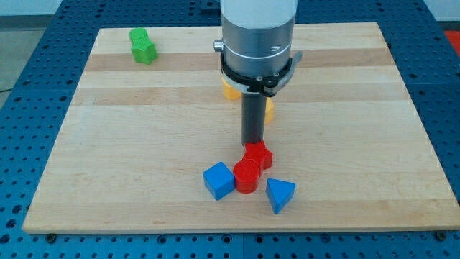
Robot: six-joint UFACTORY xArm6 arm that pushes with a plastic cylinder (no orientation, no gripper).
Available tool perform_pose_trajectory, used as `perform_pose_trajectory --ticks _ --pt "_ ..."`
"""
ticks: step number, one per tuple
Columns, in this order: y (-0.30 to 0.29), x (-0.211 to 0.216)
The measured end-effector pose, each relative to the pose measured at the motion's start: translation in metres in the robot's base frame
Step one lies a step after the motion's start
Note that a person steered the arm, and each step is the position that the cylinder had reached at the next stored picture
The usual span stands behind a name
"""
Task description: Put the blue cube into the blue triangle
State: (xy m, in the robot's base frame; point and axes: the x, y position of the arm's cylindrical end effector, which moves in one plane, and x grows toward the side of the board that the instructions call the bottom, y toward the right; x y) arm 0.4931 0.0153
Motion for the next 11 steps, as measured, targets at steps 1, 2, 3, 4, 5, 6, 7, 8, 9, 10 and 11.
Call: perform_pose_trajectory --ticks 1,2,3,4,5,6,7,8,9,10,11 --pt "-0.045 -0.016" --pt "-0.08 0.024" --pt "-0.08 0.071" --pt "-0.072 0.076" --pt "-0.037 0.076" --pt "-0.034 0.076" --pt "-0.075 0.076" --pt "-0.095 0.101" --pt "-0.089 0.126" --pt "-0.055 0.124" --pt "-0.027 0.124"
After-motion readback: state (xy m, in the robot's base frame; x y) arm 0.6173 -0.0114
